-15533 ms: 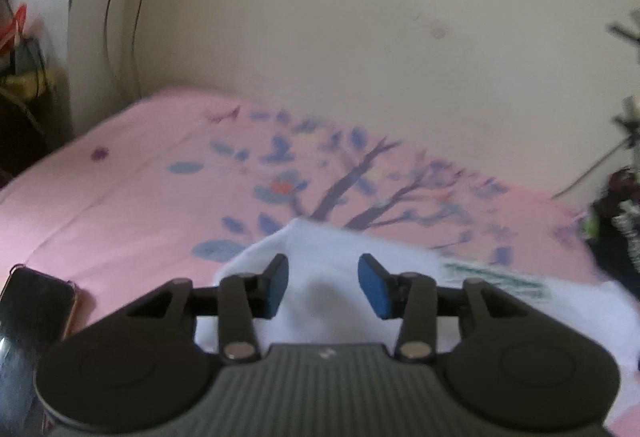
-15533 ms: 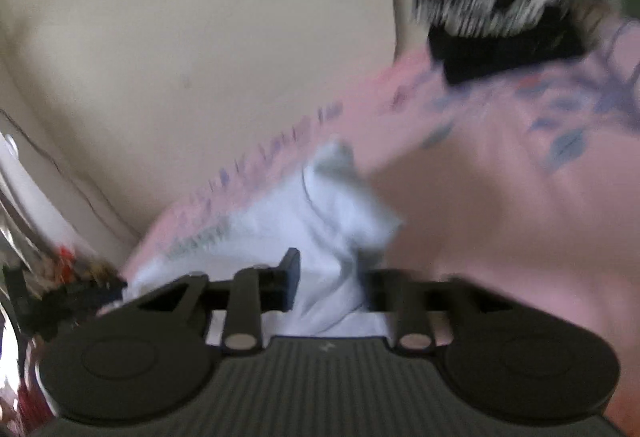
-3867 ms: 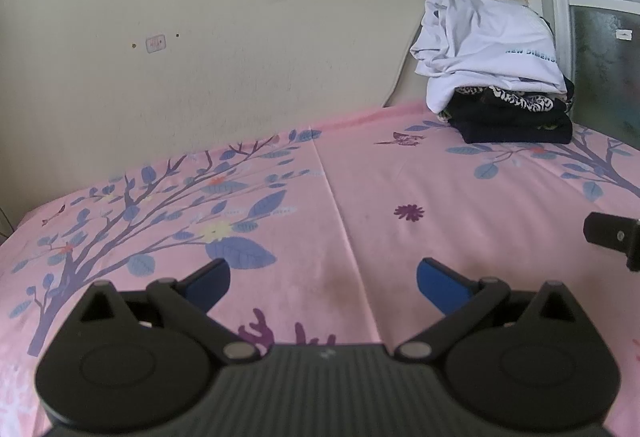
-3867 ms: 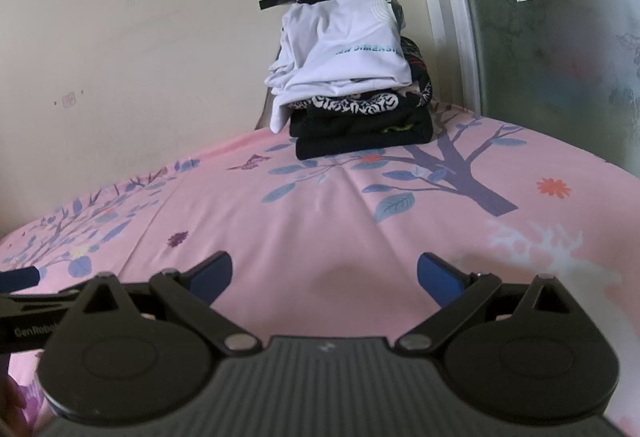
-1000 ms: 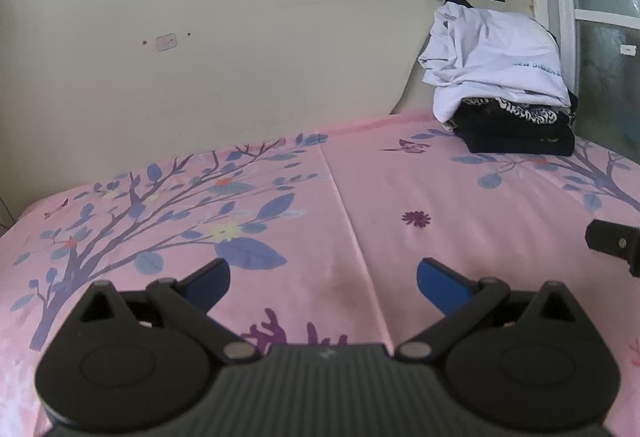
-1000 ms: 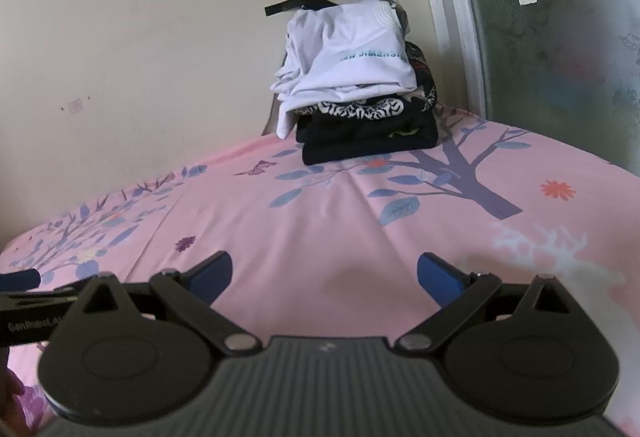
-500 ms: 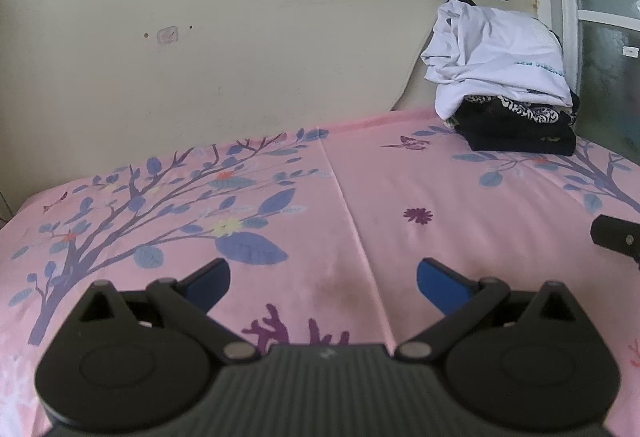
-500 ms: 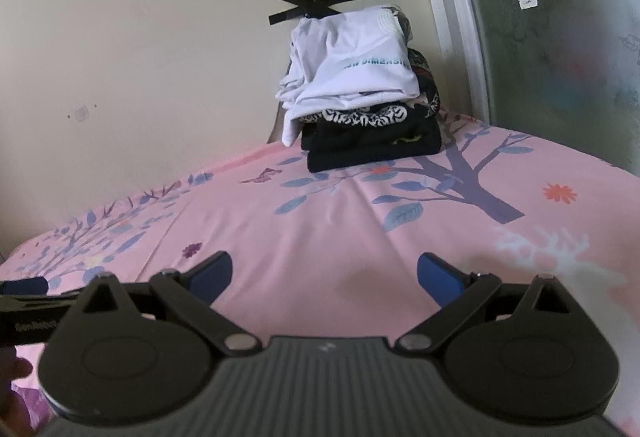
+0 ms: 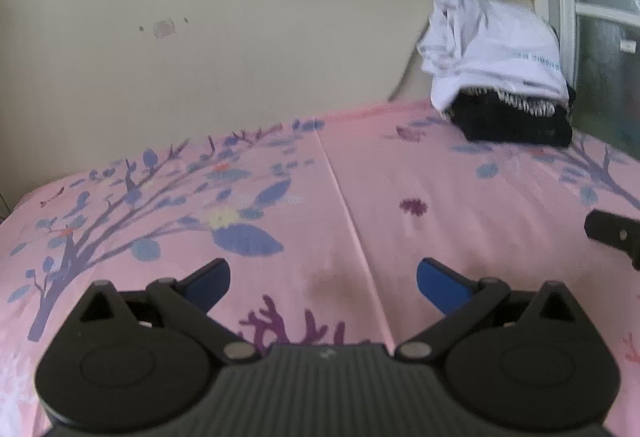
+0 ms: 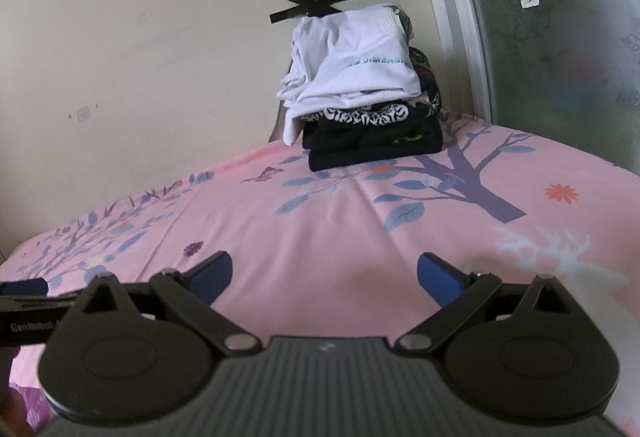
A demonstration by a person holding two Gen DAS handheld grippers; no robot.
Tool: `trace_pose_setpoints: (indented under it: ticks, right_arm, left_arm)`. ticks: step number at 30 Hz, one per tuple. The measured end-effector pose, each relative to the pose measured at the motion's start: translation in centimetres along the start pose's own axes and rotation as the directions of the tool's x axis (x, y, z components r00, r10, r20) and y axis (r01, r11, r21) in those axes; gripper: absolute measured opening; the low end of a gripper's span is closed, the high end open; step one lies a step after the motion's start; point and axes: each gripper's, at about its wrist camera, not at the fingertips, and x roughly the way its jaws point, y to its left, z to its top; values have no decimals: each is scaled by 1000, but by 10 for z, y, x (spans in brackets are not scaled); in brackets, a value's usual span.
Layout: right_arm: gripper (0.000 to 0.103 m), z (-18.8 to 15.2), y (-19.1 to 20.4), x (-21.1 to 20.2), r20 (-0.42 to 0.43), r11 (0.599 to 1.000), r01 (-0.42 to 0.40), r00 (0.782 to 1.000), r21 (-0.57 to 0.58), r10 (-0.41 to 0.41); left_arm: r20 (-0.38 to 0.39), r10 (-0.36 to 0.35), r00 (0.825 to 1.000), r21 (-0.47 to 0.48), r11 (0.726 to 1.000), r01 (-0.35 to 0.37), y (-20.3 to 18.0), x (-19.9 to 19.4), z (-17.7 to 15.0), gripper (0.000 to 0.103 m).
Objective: Fold small clothes
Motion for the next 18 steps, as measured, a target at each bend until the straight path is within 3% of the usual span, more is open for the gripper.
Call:
trace_pose_setpoints:
  ticks: [4, 10, 18]
  right_arm:
    - [92, 5, -2, -4, -19, 1000, 18, 1000, 8, -17]
    - [92, 35, -13, -35, -1, 1000, 22, 1000, 22, -22]
    - [92, 57, -31, -69, -18, 998, -13, 1000, 53, 14]
  left_arm:
    - [-28, -23, 999, -23, 999, 23, -3, -5, 8, 103]
    - [33, -35, 999, -5, 999, 35, -21, -38, 34, 103]
    - [-4, -60, 998, 9, 998, 60, -39, -62, 48, 103]
